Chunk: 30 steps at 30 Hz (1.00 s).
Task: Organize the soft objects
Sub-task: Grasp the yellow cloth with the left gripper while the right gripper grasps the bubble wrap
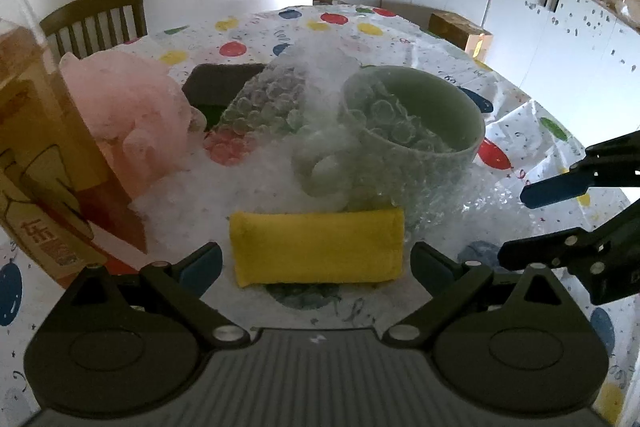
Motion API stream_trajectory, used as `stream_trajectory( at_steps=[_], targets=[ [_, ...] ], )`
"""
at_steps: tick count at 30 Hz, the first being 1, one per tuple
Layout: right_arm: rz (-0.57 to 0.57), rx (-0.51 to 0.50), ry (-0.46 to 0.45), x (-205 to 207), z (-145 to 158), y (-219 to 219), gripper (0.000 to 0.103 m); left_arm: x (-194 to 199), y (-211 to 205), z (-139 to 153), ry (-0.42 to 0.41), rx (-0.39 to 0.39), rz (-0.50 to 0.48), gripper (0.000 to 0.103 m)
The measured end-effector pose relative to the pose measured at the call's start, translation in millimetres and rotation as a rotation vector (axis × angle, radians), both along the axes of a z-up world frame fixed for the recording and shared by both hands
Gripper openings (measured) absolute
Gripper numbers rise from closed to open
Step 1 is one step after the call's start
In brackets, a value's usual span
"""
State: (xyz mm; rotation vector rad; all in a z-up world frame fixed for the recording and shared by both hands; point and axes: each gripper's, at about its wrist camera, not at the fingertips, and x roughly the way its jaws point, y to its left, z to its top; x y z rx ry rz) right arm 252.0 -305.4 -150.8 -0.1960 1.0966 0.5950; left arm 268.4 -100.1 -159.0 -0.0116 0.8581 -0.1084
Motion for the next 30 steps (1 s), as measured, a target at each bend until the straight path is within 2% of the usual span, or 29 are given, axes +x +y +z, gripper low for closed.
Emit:
stream_trajectory(
  at_steps=[11,23,24,30],
  targets=[
    [0.004,0.034,0.011,11,-10,4,0.048,11,-6,-10,0.009,0.038,0.015,0.1],
    [0.031,0.049,-0.015,6,-7,15,0.012,11,-4,-8,0.005,0.019,0.009,0.092],
    [0.036,0.054,-0.015,5,-6,16,0.006,10,-4,-7,0.005,0.018,0.009,0.091],
    [0.036,0.079,-0.024,-4,-1,18,0.0,5,0,-4,0.011,0.009,0.012,0.09]
  ],
)
